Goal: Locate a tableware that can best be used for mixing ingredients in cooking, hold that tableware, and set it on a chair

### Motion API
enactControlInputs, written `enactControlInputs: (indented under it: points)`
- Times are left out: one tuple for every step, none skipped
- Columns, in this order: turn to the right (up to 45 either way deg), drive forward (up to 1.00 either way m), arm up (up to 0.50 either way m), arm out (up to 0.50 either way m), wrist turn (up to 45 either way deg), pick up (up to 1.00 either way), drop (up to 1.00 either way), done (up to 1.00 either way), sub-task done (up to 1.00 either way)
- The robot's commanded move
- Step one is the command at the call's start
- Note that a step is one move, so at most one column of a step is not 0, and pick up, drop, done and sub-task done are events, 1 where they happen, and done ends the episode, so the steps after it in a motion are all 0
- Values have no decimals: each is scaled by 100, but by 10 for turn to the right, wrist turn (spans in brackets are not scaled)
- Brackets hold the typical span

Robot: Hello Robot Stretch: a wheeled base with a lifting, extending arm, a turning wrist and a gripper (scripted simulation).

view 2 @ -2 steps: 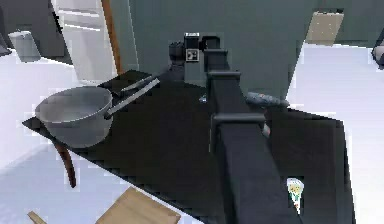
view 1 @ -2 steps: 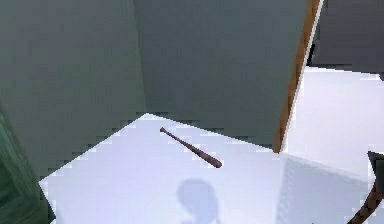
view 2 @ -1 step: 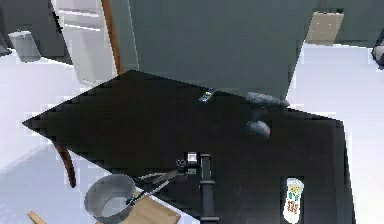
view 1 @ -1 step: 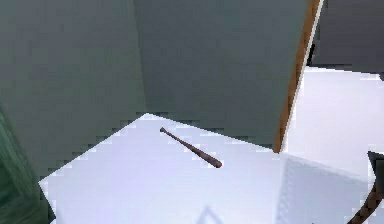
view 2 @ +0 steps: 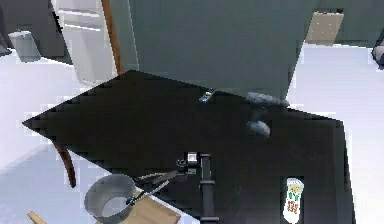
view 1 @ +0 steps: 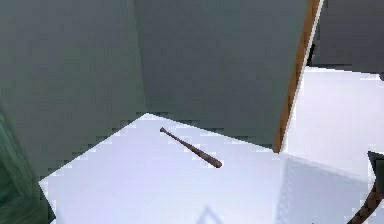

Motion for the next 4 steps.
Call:
enactControlInputs:
  points:
    - [0, 0, 0, 0, 0, 0, 100, 0, 0]
    - [0, 0, 10, 0, 0, 0, 0, 0, 0]
    - [0, 0, 0, -8, 0, 0, 0, 0, 0]
    - [0, 0, 0, 0, 0, 0, 0, 100, 0]
